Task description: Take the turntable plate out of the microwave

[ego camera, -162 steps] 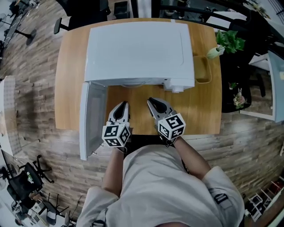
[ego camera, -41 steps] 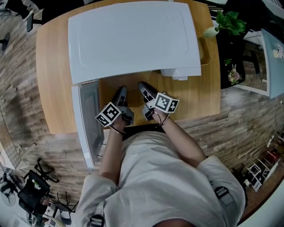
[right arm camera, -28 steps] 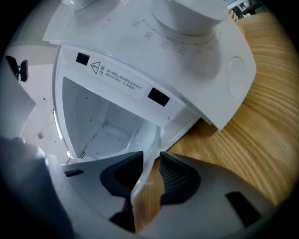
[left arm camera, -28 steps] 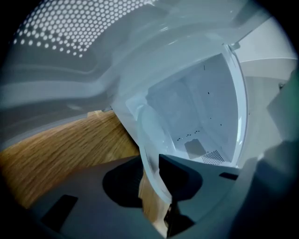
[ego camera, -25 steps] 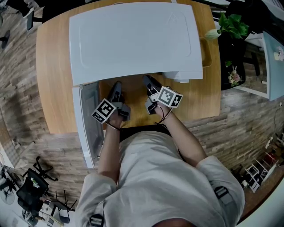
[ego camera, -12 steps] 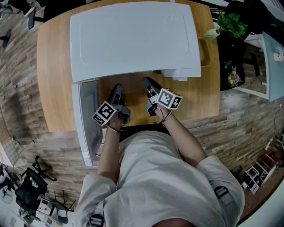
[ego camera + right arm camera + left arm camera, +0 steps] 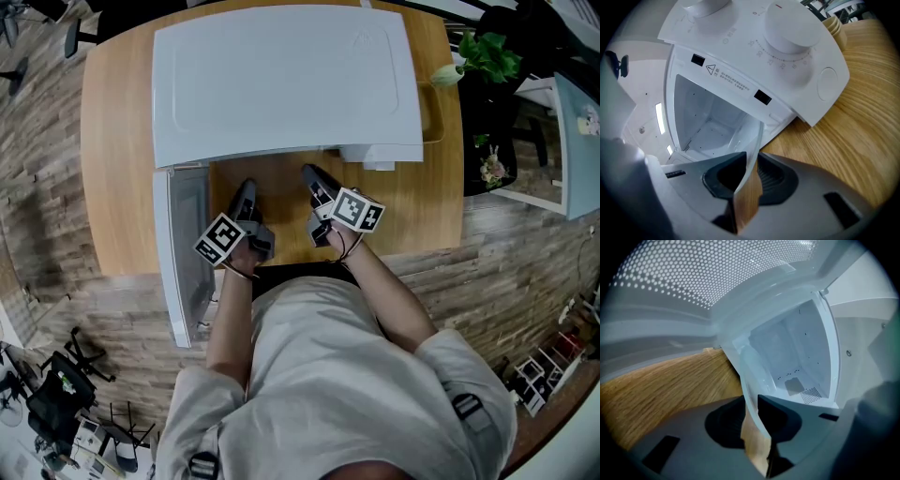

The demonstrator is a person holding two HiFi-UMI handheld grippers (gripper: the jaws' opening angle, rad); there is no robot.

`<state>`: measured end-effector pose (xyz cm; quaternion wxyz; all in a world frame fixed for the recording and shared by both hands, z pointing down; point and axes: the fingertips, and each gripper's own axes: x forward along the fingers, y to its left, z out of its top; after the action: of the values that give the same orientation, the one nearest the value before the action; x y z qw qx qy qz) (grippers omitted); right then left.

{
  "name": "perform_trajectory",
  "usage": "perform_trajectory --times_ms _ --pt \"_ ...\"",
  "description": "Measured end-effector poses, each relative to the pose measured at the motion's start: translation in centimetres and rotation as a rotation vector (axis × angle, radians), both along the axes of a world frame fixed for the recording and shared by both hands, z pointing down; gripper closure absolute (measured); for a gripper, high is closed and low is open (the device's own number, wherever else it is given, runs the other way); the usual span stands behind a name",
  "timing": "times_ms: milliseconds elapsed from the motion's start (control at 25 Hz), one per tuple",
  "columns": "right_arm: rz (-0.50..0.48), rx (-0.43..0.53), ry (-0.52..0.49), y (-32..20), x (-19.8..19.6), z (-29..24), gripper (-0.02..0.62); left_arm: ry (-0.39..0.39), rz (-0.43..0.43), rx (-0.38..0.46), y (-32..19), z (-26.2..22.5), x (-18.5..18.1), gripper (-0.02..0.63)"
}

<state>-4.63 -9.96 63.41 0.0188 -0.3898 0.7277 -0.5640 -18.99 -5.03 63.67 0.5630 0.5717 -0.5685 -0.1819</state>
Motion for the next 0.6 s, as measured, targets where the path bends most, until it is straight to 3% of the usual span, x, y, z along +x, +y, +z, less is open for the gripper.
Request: perform_trajectory --times_ms 600 --pt "-0.006 -0.007 0.006 1.6 0.4 -0.3 0.517 0.004 0.005 0.000 1.3 -0.6 0.1 0.515"
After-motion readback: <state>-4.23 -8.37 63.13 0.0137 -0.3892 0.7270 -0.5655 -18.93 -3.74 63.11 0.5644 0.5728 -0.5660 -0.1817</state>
